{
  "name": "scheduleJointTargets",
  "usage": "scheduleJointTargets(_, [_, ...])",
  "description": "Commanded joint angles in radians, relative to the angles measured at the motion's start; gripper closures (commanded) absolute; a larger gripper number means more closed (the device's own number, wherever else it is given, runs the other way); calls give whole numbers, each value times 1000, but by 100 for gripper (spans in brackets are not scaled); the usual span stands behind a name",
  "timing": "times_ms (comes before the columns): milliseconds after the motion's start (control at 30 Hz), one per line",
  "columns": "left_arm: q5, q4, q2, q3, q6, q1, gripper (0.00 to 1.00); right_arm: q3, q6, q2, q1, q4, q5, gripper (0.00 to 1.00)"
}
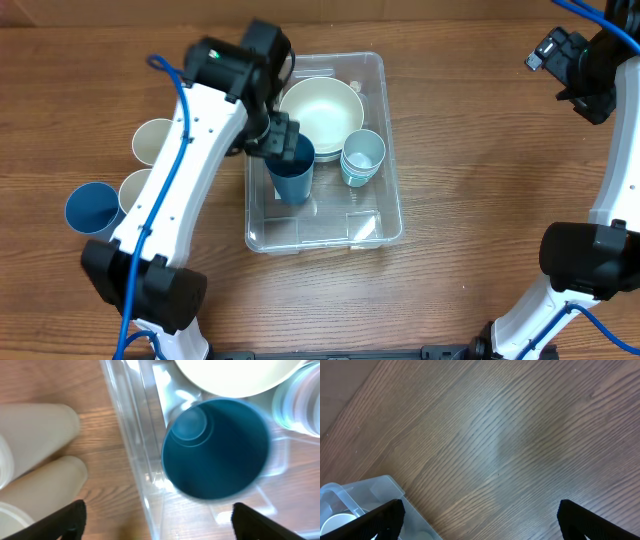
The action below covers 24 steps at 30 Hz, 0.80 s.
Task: Pack container
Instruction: 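Carry the dark blue cup into the bin and release it, then grasp the cream cup with the left gripper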
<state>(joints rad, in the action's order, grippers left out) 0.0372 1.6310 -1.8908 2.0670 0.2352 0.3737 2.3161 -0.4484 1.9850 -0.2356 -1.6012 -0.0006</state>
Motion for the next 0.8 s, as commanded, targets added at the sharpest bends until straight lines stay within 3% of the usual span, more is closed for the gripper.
scheduleJointTargets(0, [51,59,18,227,-2,-5,4,20,-9,-21,-2,2,-2,0])
scheduleJointTargets(100, [78,59,48,260,43,-65,2,19,-9,-21,-2,2,-2,0])
scheduleJointTargets(267, [5,59,55,250,48,-341,2,19,-9,-21,-2,2,-2,0])
scheduleJointTargets(433, [-154,42,41,174,-45,-592,8,20,-9,-21,-2,2,-2,0])
scheduleJointTargets(500, [-214,11,31,120,-84,-629,12,20,-9,-21,-2,2,-2,0])
scheduleJointTargets(667, [-163,-52,5,-35,-73,-637,22,19,-9,-21,-2,2,-2,0])
scheduleJointTargets(767, [-157,-166,0,-195,-74,-637,28,20,-9,-21,-2,2,-2,0])
